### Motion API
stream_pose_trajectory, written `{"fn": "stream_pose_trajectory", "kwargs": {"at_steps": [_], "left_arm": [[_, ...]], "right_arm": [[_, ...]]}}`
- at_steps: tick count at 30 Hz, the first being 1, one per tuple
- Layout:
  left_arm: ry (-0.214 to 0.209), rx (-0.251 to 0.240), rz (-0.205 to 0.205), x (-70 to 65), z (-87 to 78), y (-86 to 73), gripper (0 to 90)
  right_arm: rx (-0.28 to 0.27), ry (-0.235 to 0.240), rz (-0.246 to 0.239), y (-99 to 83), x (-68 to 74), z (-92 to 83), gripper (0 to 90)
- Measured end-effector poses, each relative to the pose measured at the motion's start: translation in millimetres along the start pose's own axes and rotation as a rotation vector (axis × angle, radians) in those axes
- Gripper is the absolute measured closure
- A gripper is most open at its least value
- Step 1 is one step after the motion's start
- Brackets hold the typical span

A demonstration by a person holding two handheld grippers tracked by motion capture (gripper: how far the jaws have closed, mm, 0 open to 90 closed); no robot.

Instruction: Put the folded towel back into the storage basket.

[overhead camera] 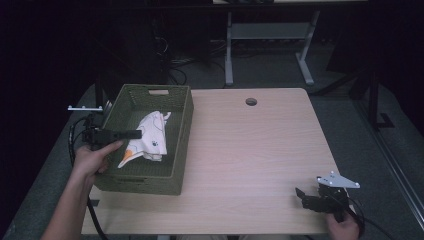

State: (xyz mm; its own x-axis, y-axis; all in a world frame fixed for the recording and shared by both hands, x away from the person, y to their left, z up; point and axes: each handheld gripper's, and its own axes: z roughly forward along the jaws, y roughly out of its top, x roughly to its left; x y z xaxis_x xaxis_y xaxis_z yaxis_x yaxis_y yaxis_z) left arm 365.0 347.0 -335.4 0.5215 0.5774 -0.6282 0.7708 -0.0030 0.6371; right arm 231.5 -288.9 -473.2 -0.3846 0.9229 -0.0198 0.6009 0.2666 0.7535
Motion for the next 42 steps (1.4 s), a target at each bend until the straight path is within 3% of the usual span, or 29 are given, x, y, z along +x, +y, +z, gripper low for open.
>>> {"fn": "stream_pose_trajectory", "kwargs": {"at_steps": [6, 9, 10, 11, 12, 13, 14, 15, 21, 29, 37, 42], "left_arm": [[0.019, 0.036, 0.023, 15.6, 2.9, 5.9, 79.8], [0.045, 0.091, 0.046, 21.5, 7.9, 9.9, 79.2], [0.058, 0.112, 0.063, 22.0, 9.5, 12.2, 79.3], [0.072, 0.124, 0.105, 22.1, 11.0, 15.9, 78.9], [0.103, 0.117, 0.137, 21.7, 11.7, 18.2, 74.0], [0.191, 0.098, 0.158, 21.5, 13.0, 22.1, 65.9], [0.228, 0.108, 0.151, 22.7, 14.4, 25.7, 54.4], [0.234, 0.118, 0.136, 23.7, 16.6, 27.6, 53.1], [0.25, 0.203, 0.151, 17.1, 34.1, 24.5, 52.7], [0.254, 0.293, 0.134, 18.1, 50.5, 11.7, 58.4], [0.242, 0.27, 0.093, 24.5, 47.6, 4.4, 61.5], [0.238, 0.272, 0.091, 23.7, 48.8, 1.2, 62.4]], "right_arm": [[0.014, -0.01, 0.0, -1.7, -1.0, 1.0, 13.9], [0.016, -0.012, 0.005, -2.5, -2.4, 0.1, 13.9], [0.016, -0.013, 0.006, -2.8, -2.6, -0.1, 13.9], [0.016, -0.015, 0.007, -3.1, -2.8, -0.5, 13.9], [0.017, -0.018, 0.006, -3.7, -3.2, -0.7, 13.9], [0.017, -0.018, 0.006, -4.0, -3.3, -0.8, 13.9], [0.022, -0.018, 0.01, -4.4, -3.2, -0.6, 13.9], [0.023, -0.016, 0.008, -4.5, -3.2, -0.4, 13.9], [0.019, -0.006, -0.015, -3.0, -0.2, 0.3, 13.9], [0.015, 0.001, -0.022, -1.5, 0.7, 0.5, 13.9], [0.021, 0.004, -0.028, -1.5, 1.7, 2.0, 13.9], [0.021, 0.008, -0.035, -1.0, 2.5, 3.4, 13.9]]}}
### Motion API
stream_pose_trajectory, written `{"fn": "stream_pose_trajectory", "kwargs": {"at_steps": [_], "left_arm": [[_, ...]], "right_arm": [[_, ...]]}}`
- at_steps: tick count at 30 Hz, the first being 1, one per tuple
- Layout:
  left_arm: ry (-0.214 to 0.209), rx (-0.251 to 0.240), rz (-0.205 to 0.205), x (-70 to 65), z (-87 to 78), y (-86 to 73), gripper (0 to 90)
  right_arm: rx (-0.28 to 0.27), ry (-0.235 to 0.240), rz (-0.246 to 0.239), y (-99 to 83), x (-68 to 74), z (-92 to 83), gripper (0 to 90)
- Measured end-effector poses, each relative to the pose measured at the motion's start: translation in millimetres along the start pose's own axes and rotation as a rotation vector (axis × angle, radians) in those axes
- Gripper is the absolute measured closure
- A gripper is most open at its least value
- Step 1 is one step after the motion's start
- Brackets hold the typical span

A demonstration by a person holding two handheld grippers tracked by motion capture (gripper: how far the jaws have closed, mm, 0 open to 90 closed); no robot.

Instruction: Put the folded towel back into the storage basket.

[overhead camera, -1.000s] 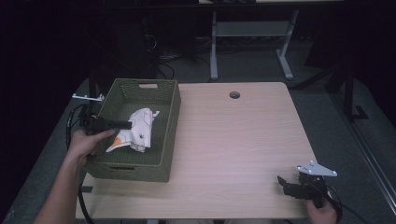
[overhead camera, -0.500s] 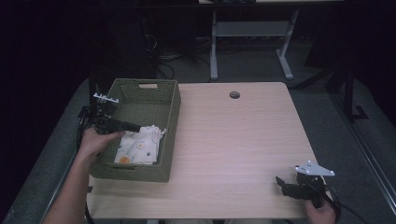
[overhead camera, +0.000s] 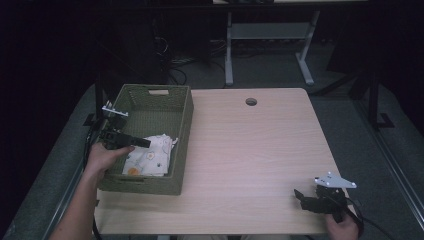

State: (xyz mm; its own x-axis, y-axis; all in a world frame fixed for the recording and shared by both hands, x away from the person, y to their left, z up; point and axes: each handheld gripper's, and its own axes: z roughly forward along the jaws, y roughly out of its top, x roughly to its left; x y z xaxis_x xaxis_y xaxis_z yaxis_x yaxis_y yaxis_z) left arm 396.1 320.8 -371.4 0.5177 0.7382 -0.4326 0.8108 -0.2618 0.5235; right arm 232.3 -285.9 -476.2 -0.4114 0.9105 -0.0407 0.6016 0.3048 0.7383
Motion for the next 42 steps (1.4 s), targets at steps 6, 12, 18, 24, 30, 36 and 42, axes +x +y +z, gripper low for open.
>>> {"fn": "stream_pose_trajectory", "kwargs": {"at_steps": [6, 12, 18, 24, 30, 36, 42], "left_arm": [[0.016, 0.021, 0.007, -0.2, 4.0, 0.3, 70.5], [0.05, 0.082, -0.031, 7.8, 14.0, 5.5, 85.4], [0.109, 0.2, -0.062, 17.1, 42.4, 8.3, 87.4], [0.228, 0.297, -0.066, 24.7, 55.3, 7.7, 84.8], [0.252, 0.349, -0.077, 27.6, 63.0, 6.7, 82.4], [0.237, 0.348, -0.073, 26.3, 61.7, 7.5, 75.6], [0.188, 0.267, -0.031, 14.7, 51.2, 8.7, 71.6]], "right_arm": [[-0.001, -0.002, -0.008, -0.1, 0.3, -0.8, 13.9], [-0.01, -0.004, 0.0, 0.7, -0.3, -1.9, 13.9], [-0.006, -0.005, 0.001, 1.0, -1.4, -0.4, 13.9], [-0.008, -0.006, 0.006, -0.4, -3.3, -2.6, 13.9], [-0.016, -0.006, 0.006, -0.3, -2.8, -5.2, 13.9], [-0.017, -0.004, -0.009, 0.5, -0.5, -5.2, 13.9], [-0.012, -0.005, -0.016, 0.7, -0.1, -3.3, 13.9]]}}
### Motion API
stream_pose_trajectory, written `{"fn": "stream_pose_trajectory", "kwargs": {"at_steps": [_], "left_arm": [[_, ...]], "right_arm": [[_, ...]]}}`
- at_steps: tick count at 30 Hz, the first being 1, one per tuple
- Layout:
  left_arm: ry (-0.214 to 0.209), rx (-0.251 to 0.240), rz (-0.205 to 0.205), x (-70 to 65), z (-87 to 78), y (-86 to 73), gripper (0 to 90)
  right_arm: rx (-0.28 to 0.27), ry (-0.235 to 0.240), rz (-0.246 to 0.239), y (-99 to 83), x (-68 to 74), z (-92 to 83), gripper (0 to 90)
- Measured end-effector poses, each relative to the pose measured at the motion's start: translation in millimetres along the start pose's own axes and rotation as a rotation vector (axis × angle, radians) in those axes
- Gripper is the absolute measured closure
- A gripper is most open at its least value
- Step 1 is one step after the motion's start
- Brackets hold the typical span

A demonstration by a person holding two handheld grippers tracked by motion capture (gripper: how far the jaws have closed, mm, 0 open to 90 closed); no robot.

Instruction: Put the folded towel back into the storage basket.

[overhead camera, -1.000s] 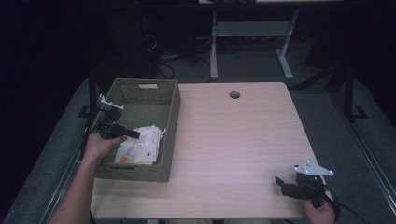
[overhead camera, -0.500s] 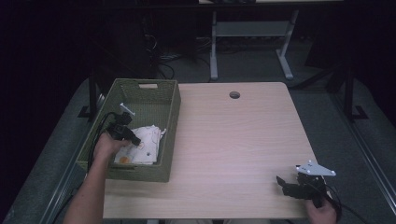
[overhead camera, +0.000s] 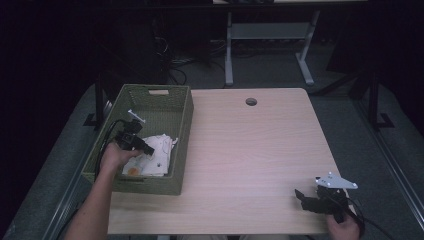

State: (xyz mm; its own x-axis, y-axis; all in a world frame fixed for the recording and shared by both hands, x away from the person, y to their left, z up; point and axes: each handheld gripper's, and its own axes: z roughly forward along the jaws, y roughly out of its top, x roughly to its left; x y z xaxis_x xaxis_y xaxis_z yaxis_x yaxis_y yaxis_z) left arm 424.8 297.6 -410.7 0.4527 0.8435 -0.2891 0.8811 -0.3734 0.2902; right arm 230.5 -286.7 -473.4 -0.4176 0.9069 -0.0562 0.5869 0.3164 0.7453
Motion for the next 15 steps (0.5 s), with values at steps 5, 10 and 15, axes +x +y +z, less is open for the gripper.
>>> {"fn": "stream_pose_trajectory", "kwargs": {"at_steps": [5, 10, 15], "left_arm": [[-0.016, -0.085, 0.016, -11.3, -13.6, 0.5, 69.6], [-0.062, -0.172, 0.058, -28.3, -30.2, 0.1, 63.9], [-0.078, -0.229, 0.09, -42.9, -40.9, -1.5, 59.1]], "right_arm": [[0.001, 0.002, -0.006, 0.8, 1.7, 0.2, 13.9], [0.002, 0.0, -0.009, 1.0, 2.4, 0.0, 13.9], [-0.001, 0.0, -0.012, 1.3, 2.6, -1.0, 13.9]]}}
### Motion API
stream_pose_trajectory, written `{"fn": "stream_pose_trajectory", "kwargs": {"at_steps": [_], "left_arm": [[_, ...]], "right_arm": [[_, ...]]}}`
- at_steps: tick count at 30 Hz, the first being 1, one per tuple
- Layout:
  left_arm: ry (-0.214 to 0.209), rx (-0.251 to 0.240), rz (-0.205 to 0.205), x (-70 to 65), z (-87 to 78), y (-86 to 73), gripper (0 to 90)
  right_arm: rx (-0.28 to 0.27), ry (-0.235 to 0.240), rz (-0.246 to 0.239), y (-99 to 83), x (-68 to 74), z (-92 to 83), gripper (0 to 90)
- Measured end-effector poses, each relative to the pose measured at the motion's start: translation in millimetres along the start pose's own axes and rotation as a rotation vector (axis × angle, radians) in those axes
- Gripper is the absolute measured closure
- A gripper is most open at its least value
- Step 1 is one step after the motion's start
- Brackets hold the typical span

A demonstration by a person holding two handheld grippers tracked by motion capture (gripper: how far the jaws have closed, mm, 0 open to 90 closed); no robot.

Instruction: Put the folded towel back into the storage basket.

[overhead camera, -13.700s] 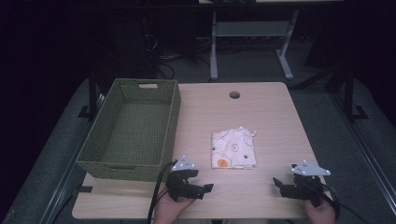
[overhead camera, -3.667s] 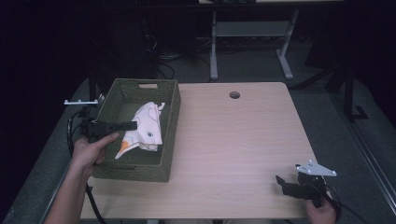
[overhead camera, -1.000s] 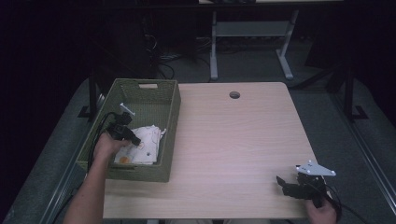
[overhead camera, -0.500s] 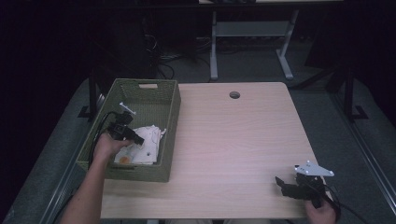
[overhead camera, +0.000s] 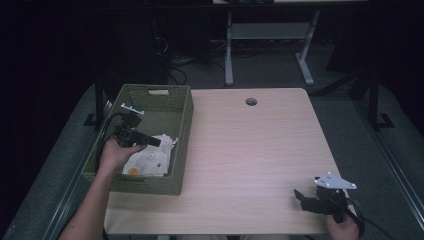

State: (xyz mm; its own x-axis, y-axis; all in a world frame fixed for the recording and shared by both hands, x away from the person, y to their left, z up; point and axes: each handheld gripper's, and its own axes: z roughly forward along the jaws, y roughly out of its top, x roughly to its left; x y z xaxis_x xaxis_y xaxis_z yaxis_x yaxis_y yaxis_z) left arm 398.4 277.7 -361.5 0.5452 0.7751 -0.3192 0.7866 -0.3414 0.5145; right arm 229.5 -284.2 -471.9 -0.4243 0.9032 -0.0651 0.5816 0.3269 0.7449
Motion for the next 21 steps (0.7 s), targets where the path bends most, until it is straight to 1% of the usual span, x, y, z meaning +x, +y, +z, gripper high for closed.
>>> {"fn": "stream_pose_trajectory", "kwargs": {"at_steps": [3, 4, 7, 10, 12, 13, 15, 21], "left_arm": [[-0.004, -0.009, 0.016, -9.2, -0.4, 0.2, 54.8], [-0.004, -0.015, 0.021, -10.8, -0.7, 0.1, 54.6], [-0.016, -0.047, 0.016, -16.6, -1.8, -0.6, 54.5], [-0.019, -0.054, 0.022, -21.8, -1.5, -1.3, 53.1], [-0.024, -0.067, 0.015, -25.6, -0.8, -1.7, 49.4], [-0.024, -0.068, 0.022, -26.4, -1.0, -1.8, 49.4], [-0.034, -0.087, 0.012, -29.6, -0.4, -1.5, 47.4], [-0.044, -0.12, 0.008, -35.7, -1.0, 1.7, 46.1]], "right_arm": [[-0.003, -0.002, 0.004, -0.2, -0.4, -0.5, 13.9], [-0.003, -0.002, 0.005, -0.2, -0.6, -0.7, 13.9], [-0.005, -0.002, 0.006, -0.1, -0.9, -1.3, 13.9], [-0.006, -0.002, 0.007, -0.2, -1.0, -1.8, 13.9], [-0.008, -0.002, 0.005, 0.0, -1.3, -1.8, 13.9], [-0.008, -0.002, 0.005, 0.0, -1.3, -1.8, 13.9], [-0.011, -0.006, 0.003, 0.2, -1.6, -2.7, 13.9], [-0.013, -0.008, 0.004, -0.1, -2.5, -4.0, 13.9]]}}
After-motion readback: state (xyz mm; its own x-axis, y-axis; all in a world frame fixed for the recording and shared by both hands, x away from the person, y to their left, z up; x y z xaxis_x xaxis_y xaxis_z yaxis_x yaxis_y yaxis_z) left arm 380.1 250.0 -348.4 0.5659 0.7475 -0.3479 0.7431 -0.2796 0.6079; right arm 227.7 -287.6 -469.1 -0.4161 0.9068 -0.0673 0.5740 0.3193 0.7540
